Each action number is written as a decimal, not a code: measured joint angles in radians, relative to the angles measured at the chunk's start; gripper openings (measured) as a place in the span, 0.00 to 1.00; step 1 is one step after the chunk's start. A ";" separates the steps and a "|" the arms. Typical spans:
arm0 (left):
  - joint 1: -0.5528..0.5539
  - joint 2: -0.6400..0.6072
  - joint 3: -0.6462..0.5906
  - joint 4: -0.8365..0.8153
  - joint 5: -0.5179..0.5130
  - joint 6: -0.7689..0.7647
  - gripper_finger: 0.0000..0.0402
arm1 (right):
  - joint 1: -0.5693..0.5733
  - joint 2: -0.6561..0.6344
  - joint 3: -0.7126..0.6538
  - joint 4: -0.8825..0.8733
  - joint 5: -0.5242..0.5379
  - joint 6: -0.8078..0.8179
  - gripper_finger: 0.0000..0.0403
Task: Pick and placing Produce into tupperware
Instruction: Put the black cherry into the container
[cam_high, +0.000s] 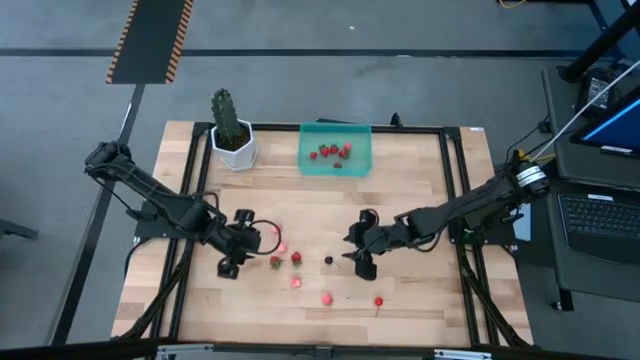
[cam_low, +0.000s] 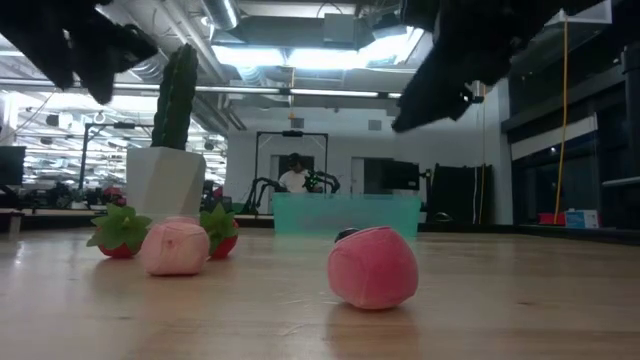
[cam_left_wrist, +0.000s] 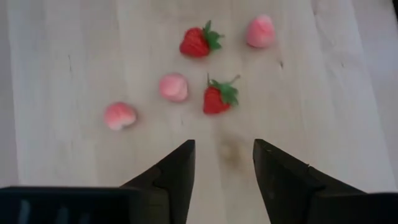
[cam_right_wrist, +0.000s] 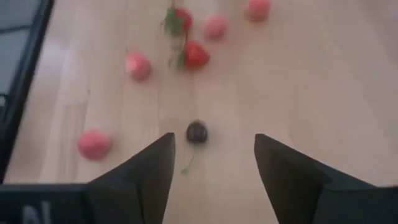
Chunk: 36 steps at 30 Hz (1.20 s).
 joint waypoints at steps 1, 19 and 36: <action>-0.013 -0.012 0.000 -0.016 -0.008 -0.009 0.38 | 0.004 0.016 0.000 -0.002 -0.001 0.003 0.54; -0.084 -0.500 -0.305 0.260 -0.234 0.002 0.38 | 0.044 0.305 0.060 0.089 -0.001 0.004 0.53; -0.083 -0.642 -0.391 0.357 -0.390 0.059 0.38 | 0.046 0.387 0.089 0.098 0.042 0.000 0.50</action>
